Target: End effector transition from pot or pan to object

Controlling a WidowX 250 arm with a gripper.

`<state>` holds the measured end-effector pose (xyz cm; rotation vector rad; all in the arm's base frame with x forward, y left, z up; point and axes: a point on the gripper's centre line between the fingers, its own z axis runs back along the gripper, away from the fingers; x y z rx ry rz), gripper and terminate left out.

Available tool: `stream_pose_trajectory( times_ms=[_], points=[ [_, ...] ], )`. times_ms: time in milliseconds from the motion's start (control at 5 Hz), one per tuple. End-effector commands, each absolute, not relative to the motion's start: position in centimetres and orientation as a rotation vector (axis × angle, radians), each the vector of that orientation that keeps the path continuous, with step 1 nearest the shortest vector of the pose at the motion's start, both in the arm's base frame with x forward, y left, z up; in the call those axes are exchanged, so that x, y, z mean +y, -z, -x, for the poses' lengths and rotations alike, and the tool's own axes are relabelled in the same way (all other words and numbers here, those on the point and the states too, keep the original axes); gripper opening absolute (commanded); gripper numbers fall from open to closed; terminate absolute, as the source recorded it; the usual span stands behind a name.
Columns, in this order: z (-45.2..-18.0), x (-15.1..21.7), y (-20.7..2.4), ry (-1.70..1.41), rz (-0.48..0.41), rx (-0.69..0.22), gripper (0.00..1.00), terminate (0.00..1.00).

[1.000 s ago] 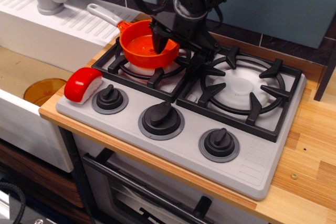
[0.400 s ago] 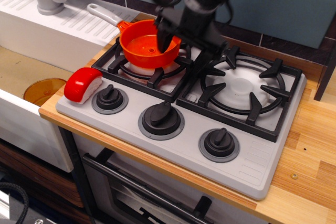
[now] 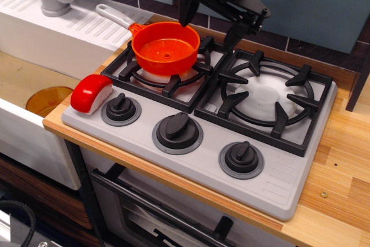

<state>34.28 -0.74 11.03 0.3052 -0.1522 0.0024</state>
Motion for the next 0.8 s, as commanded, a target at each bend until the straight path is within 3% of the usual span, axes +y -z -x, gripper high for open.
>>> stream_pose_trajectory(
  times_ms=[0, 600],
  points=[
    [-31.3, 3.0, -11.6, 0.033, -0.269, -0.211, 1.0, 0.0],
    [-30.1, 7.6, -8.9, 0.104, -0.258, -0.265, 1.0, 0.0]
  ],
)
